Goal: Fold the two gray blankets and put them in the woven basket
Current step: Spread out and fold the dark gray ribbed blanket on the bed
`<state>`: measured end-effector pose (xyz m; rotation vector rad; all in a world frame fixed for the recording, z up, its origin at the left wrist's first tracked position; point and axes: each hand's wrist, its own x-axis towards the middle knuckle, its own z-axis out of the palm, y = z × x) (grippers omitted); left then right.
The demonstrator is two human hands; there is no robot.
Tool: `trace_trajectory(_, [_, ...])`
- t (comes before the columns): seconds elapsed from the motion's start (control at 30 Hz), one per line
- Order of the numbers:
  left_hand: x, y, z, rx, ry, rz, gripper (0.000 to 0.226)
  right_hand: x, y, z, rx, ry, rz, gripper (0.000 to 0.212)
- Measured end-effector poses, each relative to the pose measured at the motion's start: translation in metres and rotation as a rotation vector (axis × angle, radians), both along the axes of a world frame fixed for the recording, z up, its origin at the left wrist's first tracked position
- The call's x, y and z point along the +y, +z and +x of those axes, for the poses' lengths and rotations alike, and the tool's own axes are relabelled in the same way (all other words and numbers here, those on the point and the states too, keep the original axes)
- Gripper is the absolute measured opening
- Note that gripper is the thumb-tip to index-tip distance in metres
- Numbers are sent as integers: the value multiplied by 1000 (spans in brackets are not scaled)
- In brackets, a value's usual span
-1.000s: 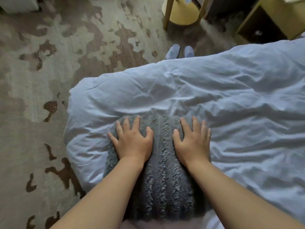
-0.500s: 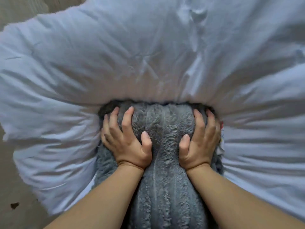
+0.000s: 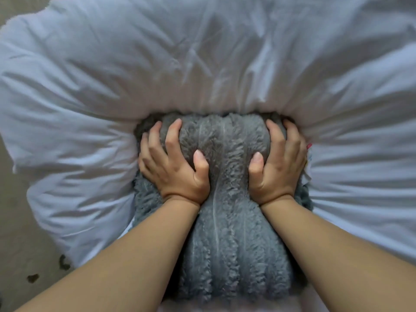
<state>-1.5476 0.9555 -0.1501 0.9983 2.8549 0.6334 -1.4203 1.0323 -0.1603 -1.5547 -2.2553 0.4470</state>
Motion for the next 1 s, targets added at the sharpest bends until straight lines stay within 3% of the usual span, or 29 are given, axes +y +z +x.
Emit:
trace_trajectory(0.2, [-1,11,-3,-46,45,32,71,0,12,0,61,-33,-8,63])
trace_trajectory(0.33, [-4,45,-6,-149,62,-48,69,-1,47,2,45,-46,-104,61])
trace_trajectory(0.43, [-8,82,-16,-386,20,-30,58,-2,81,4,-4,-45,-265,55])
trace_trajectory(0.53, [-18,131,-29,-724,-37,145,73,1,117,9,-96,-1,-439,55])
trace_trajectory(0.67, [-58,171,-18,-532,-117,-29,69,-11,169,22,-7,-13,-407,59])
trace_trajectory(0.77, [-89,183,0,-485,-5,-74,63,-48,194,39,119,-145,-306,58])
trace_trajectory(0.9, [-111,180,17,-547,194,-141,63,-102,188,60,138,-304,-356,56])
trace_trajectory(1.0, [-112,161,21,-505,199,-127,62,-117,163,61,130,-334,-380,58])
